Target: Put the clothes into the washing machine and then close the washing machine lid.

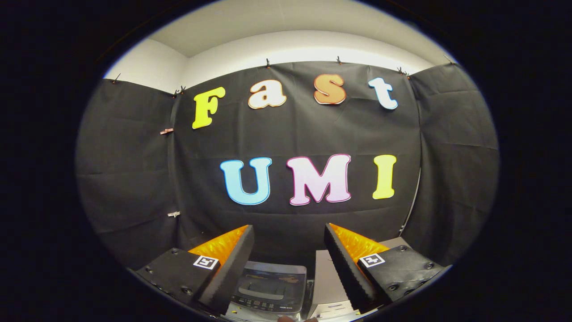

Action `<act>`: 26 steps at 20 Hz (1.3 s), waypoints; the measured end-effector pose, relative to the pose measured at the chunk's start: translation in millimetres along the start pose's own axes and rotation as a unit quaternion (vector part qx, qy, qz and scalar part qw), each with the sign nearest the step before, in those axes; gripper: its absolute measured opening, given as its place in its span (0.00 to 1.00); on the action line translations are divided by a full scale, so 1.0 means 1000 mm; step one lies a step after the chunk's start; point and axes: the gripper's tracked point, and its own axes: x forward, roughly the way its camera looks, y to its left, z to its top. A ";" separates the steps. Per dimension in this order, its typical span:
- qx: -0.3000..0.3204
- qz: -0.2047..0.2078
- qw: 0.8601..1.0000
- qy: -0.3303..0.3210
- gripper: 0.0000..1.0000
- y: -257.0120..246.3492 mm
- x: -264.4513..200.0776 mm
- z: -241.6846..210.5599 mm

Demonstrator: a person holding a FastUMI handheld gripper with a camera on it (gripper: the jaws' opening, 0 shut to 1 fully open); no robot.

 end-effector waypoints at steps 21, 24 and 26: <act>-0.038 -0.059 0.995 -0.076 0.98 -0.044 -0.028 0.033; -0.050 -0.055 0.994 -0.076 0.98 -0.046 -0.029 0.033; -0.054 -0.055 0.994 -0.077 0.99 -0.048 -0.028 0.033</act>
